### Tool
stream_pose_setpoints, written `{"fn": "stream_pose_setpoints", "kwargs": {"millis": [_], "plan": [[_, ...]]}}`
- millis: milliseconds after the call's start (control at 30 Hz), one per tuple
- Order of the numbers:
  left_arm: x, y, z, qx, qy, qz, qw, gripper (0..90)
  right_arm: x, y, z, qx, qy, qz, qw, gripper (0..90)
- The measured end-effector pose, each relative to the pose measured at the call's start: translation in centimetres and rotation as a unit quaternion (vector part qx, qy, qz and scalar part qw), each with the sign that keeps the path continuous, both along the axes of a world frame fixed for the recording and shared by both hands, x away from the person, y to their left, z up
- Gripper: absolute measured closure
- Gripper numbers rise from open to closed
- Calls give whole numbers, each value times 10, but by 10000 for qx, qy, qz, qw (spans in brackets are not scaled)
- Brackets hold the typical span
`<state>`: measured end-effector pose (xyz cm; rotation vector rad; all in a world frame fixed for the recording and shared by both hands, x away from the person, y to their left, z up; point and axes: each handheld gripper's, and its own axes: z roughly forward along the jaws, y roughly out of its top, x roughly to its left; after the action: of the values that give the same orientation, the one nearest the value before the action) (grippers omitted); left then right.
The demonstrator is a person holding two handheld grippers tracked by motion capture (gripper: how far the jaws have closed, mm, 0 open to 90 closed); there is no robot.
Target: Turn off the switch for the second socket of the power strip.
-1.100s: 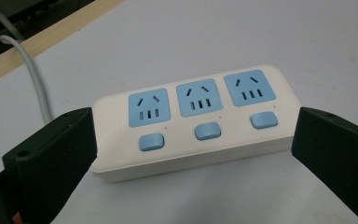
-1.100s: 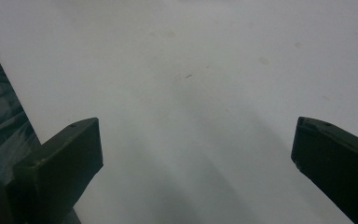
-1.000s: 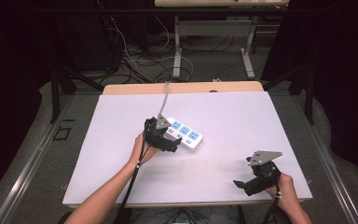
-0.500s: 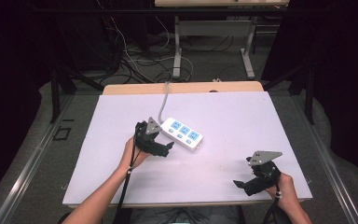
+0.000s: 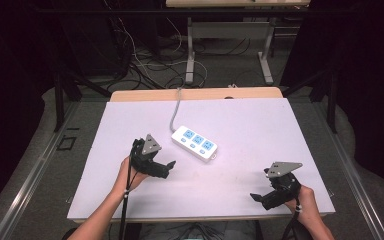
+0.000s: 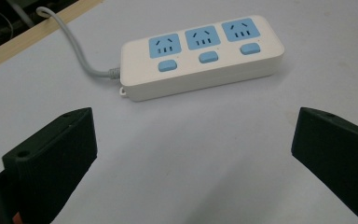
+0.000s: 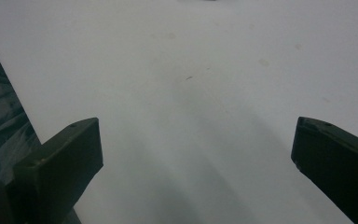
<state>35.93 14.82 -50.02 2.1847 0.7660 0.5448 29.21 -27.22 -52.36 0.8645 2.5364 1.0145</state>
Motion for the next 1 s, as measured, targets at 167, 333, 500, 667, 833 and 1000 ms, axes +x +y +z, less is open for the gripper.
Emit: {"fn": "stream_pose_setpoints", "kwargs": {"millis": [167,333,500,667,833,1000], "plan": [[-10,8,-3,18,84,37,10000,0,0,0,-1,32,-38,-18,10000,12],[-18,19,-5,5,127,105,9999,0,1,0,-1,14,-49,47,10000,12],[-27,29,-7,46,151,129,9998,0,1,1,-1,14,-71,14,10000,12],[-35,40,-8,83,98,165,9998,0,2,1,0,-2,-34,45,10000,12],[-44,50,-10,83,83,254,9996,0,2,1,0,1,-40,22,10000,12],[-51,60,-11,69,129,333,9993,0,2,2,0,-22,-53,2,10000,12]]}}
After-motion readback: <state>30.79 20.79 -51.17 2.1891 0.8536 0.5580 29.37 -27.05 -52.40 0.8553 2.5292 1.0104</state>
